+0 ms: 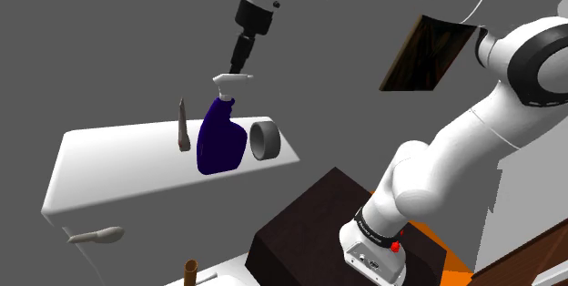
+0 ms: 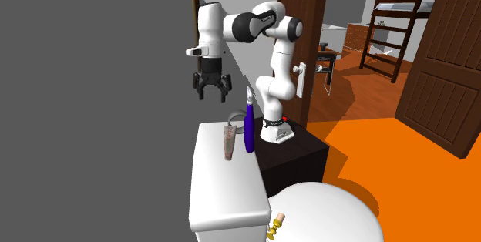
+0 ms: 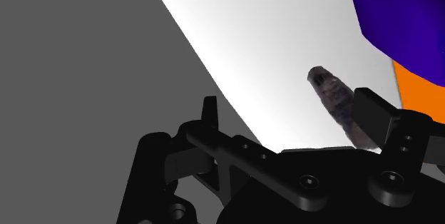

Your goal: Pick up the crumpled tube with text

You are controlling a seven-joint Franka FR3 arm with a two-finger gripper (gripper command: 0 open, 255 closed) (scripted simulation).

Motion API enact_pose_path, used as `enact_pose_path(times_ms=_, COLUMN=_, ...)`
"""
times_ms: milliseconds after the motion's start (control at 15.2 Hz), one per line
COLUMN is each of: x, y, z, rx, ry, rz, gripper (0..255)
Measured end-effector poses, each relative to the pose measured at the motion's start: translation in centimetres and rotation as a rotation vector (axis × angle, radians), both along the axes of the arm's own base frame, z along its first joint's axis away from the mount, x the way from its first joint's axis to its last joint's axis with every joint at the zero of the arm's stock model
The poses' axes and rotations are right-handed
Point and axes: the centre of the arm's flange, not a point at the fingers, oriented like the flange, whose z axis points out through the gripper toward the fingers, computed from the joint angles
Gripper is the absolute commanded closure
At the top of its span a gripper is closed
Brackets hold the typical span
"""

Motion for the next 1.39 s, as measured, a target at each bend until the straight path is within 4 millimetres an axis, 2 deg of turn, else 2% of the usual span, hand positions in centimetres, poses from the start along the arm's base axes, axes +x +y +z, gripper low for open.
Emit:
enact_pose_path(times_ms=396, x=0.0, y=7.4, z=-0.7, rx=0.010, ry=-0.037, rz=0.224, gripper=0)
enact_pose_path(times_ms=660, x=-0.9, y=12.4, z=-0.6, rx=0.016, ry=-0.060, rz=0.369, gripper=0)
enact_pose_path(times_ms=858, x=-1.0, y=13.6, z=-1.7, rx=0.018, ry=-0.065, rz=0.400, gripper=0)
enact_pose_path(times_ms=1188, x=-1.1, y=13.7, z=-4.3, rx=0.018, ry=-0.066, rz=0.405, gripper=0)
enact_pose_path(times_ms=1254, x=-1.1, y=13.7, z=-4.5, rx=0.018, ry=-0.066, rz=0.405, gripper=255)
enact_pose_path(times_ms=1386, x=-1.1, y=13.7, z=-4.6, rx=0.019, ry=-0.067, rz=0.405, gripper=255)
